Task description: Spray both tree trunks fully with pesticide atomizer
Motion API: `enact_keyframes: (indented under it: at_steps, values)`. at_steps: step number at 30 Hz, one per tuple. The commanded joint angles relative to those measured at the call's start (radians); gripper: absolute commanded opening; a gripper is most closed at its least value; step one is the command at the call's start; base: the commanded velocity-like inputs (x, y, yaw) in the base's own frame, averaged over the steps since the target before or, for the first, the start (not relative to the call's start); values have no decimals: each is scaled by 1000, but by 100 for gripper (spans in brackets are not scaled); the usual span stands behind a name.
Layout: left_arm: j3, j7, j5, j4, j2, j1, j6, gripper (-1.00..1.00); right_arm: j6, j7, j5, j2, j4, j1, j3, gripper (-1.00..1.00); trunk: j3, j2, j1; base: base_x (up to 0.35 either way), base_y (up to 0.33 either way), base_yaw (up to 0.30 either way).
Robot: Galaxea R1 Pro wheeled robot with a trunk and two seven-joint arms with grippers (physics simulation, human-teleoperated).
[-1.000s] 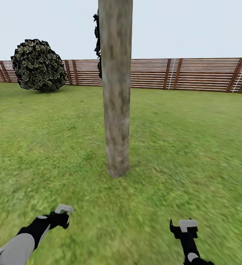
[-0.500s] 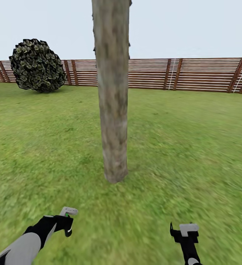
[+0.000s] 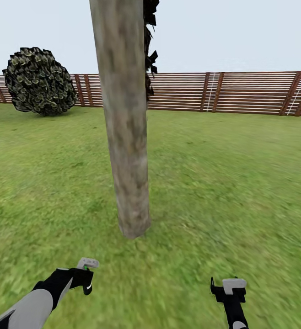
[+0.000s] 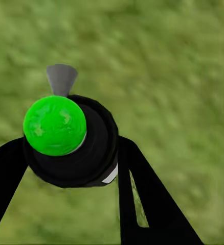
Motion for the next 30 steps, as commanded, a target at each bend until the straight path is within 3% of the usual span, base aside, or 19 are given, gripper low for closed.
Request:
enact_keyframes:
  at_steps: [1,6,7,18,21,23,25,28,30]
  values:
    - [8,-7,-6,-5,-3,0,6,-100,1,-10,8,-1,1,0,4,100,-1,0,0,201,-210,-240]
    - [8,-6,-7,-9,-7,0,7,-100,2,-8,7,-1,1,0,5,100,-1,0,0,51,-234,-285]
    - [7,-13,-12,-13,-8,-6,138,-100,3,134,10,23,36,3,-201,100,-1,0,0,0,0,0]
    - [6,-12,-13,-14,-16,-16,141,-100,3,135,12,23,49,4,-201,100,-1,0,0,-43,0,0]
    - [5,-14,-12,-15,-34,-33,147,-100,3,135,12,23,50,5,-201,100,-1,0,0,-4,0,0]
    - [5,-15,-13,-15,-67,-81,157,-100,3,135,12,22,50,5,-201,100,-1,0,0,0,0,0]
    - [5,-15,-13,-14,-84,-117,176,-100,3,134,13,20,50,5,-201,100,-1,0,0,0,0,0]
    - [4,-18,-15,-15,-79,-204,257,-100,3,134,13,15,50,5,-201,100,-1,0,0,0,0,0]
    - [4,-22,-15,-24,-57,-228,273,-100,3,134,13,14,50,7,-201,100,-1,0,0,0,0,0]
